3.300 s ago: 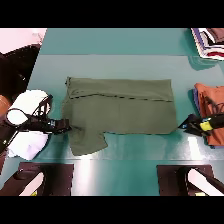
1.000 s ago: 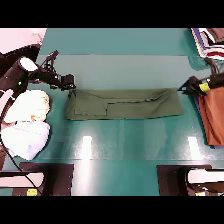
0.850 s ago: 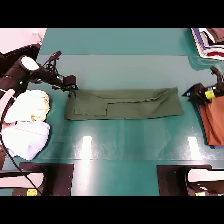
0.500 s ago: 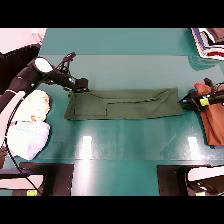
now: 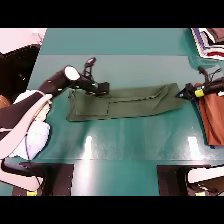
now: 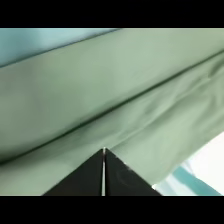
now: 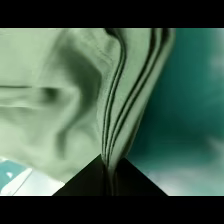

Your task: Fold the shirts.

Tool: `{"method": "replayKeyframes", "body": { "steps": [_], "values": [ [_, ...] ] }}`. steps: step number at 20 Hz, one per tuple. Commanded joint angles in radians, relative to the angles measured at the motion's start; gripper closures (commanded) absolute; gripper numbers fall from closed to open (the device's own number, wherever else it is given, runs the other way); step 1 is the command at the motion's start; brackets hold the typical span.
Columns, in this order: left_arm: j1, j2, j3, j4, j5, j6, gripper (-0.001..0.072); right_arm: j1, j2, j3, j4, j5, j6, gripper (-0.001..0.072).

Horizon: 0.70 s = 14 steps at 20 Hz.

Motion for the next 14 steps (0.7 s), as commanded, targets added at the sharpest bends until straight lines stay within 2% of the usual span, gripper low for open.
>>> {"method": "replayKeyframes", "body": {
  "steps": [1, 5, 7, 11, 14],
  "values": [
    [-0.092, -0.134, 0.122, -0.04, 0.026, -0.007, 0.0678, 0.063, 0.12, 0.091, 0.019, 0.039, 0.044, 0.0697],
    [-0.162, -0.261, 0.257, -0.036, -0.039, -0.008, 0.0678, 0.205, 0.24, 0.2, 0.018, 0.043, 0.1, 0.0697],
    [-0.165, -0.288, 0.264, -0.037, -0.032, -0.042, 0.0679, 0.282, 0.254, 0.263, 0.02, 0.045, 0.126, 0.0697],
    [-0.165, -0.311, 0.263, -0.033, -0.017, -0.059, 0.0679, 0.408, 0.238, 0.341, 0.184, 0.039, 0.131, 0.0696],
    [-0.161, -0.308, 0.278, -0.02, 0.003, -0.058, 0.0679, 0.501, 0.206, 0.369, 0.227, 0.031, 0.129, 0.0696]
  ]
}}
